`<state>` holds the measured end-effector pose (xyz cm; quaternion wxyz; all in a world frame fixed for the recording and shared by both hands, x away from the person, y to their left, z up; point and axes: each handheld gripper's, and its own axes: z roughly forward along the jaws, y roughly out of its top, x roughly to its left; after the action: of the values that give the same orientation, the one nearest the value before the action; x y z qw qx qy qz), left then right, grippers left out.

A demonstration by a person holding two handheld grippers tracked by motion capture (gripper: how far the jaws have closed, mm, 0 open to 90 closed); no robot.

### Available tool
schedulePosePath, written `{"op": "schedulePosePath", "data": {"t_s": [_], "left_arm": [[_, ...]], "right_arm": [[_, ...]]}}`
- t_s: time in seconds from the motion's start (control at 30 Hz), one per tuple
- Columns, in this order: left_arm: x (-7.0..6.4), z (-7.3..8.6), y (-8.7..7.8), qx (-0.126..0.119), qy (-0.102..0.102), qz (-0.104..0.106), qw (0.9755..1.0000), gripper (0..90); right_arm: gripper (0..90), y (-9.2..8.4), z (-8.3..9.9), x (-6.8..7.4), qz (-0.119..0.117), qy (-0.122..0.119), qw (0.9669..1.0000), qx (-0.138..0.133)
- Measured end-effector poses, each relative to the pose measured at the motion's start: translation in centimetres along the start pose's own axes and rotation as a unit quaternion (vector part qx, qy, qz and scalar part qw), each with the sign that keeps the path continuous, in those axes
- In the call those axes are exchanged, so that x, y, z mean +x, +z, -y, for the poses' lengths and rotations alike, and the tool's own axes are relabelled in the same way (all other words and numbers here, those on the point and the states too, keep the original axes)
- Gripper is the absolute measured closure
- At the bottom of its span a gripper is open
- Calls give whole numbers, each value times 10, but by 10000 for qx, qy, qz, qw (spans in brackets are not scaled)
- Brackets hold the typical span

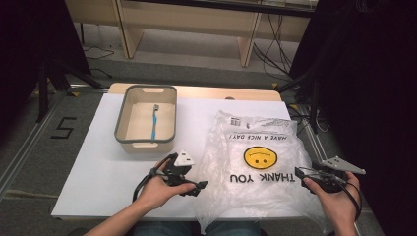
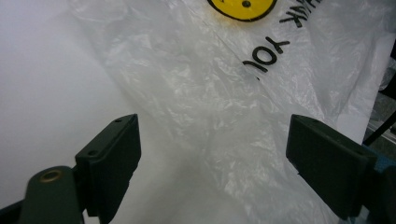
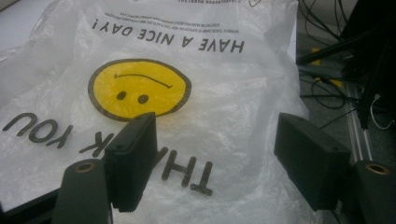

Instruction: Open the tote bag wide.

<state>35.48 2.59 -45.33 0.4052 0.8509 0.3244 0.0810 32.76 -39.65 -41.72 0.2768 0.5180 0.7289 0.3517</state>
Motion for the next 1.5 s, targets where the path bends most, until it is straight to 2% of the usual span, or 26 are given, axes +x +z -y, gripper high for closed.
{"op": "schedulePosePath", "data": {"t_s": [0.2,0.27,0.43,0.5,0.67,0.77,0.93,1.13,1.5], "left_arm": [[-13,3,26,523,161,68,9985,170],[-13,5,28,647,201,-54,9977,190],[-10,11,33,819,241,-279,9960,362],[-9,12,33,791,349,-360,9956,437],[-11,12,32,744,388,-396,9957,607],[-16,12,33,717,513,-497,9949,717],[-19,10,35,759,554,-475,9944,886],[-12,8,30,861,398,-350,9949,897],[8,5,17,699,194,-544,9959,898]], "right_arm": [[308,3,2,0,-13,8,10000,94],[308,3,3,0,-40,7,9999,101],[308,3,4,-1,-16,53,9999,143],[308,4,4,-1,-25,43,9999,144],[310,4,3,1,-82,82,9998,153],[311,5,3,2,-101,47,9999,131],[313,4,4,2,-93,83,9998,166],[318,4,5,1,-94,66,9998,179],[324,4,6,-1,-58,111,9996,240]]}}
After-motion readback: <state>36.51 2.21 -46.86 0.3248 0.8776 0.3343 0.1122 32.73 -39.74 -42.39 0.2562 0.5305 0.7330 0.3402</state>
